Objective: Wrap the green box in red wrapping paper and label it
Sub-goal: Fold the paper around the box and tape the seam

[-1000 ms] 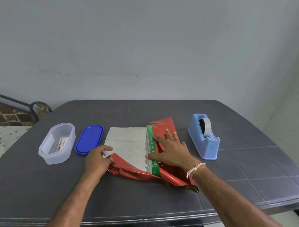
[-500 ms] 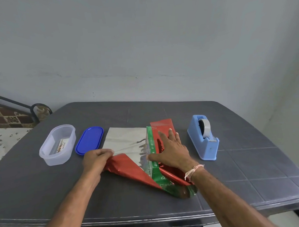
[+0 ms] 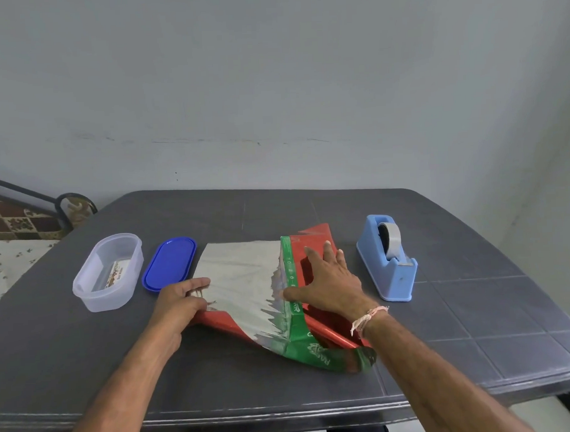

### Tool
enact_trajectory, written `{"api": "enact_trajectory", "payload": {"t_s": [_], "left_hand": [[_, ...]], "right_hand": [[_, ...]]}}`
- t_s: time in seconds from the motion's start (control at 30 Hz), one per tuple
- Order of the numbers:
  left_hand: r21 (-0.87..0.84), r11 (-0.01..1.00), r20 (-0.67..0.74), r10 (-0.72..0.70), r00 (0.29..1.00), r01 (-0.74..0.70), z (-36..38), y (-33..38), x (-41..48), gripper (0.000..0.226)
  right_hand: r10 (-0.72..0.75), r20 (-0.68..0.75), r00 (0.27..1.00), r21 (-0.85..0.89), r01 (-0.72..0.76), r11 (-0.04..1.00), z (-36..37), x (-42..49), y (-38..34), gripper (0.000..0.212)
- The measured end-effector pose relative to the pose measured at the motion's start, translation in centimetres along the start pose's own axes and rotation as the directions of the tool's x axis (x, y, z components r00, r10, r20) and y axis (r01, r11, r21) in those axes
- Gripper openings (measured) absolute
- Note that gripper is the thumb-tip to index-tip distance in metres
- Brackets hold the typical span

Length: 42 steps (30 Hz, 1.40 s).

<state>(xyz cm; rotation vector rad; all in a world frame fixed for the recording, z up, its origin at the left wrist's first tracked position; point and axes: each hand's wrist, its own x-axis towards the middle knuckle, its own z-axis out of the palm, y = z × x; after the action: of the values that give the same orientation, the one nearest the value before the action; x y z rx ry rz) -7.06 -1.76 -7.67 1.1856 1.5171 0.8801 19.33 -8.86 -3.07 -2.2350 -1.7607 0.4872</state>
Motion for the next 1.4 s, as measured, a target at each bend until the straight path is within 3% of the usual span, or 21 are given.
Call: {"api": "enact_trajectory", "payload": {"t_s": [0.27, 0.53, 0.87, 1.1, 1.27, 1.4], "left_hand": [[0.000, 1.000, 0.092, 0.004, 0.996, -0.004, -0.8, 0.1, -0.7, 0.065], [-0.223, 0.975, 0.259, 0.052, 0.965, 0.007, -1.6, 2.1, -2.8, 0.074], [-0.263, 0.957, 0.491, 0.243, 0.837, -0.124, -1.0, 5.4, -4.3, 0.106], [-0.275, 0.951, 0.567, 0.280, 0.775, -0.142, 1.6, 7.7, -5.2, 0.106], [-0.283, 0.952, 0.604, 0.270, 0.750, -0.114, 3.8, 8.9, -5.6, 0.099], [-0.281, 0.955, 0.639, 0.261, 0.723, -0.096, 5.5, 9.4, -5.4, 0.104]], "right_hand": [[-0.008, 0.022, 1.000, -0.031, 0.008, 0.999, 0.1, 0.1, -0.1, 0.115], [-0.021, 0.012, 1.000, -0.053, 0.022, 0.998, 0.1, -0.1, 0.0, 0.111], [-0.031, -0.098, 0.995, -0.134, 0.018, 0.991, -0.1, -0.8, -0.1, 0.113], [-0.044, -0.104, 0.994, -0.088, 0.035, 0.995, -0.2, -0.8, -0.1, 0.104], [-0.093, -0.128, 0.987, -0.037, 0.089, 0.995, -0.6, -1.3, -0.1, 0.077], [-0.179, -0.146, 0.973, 0.156, 0.201, 0.967, -1.3, -1.4, 1.2, 0.028]]}}
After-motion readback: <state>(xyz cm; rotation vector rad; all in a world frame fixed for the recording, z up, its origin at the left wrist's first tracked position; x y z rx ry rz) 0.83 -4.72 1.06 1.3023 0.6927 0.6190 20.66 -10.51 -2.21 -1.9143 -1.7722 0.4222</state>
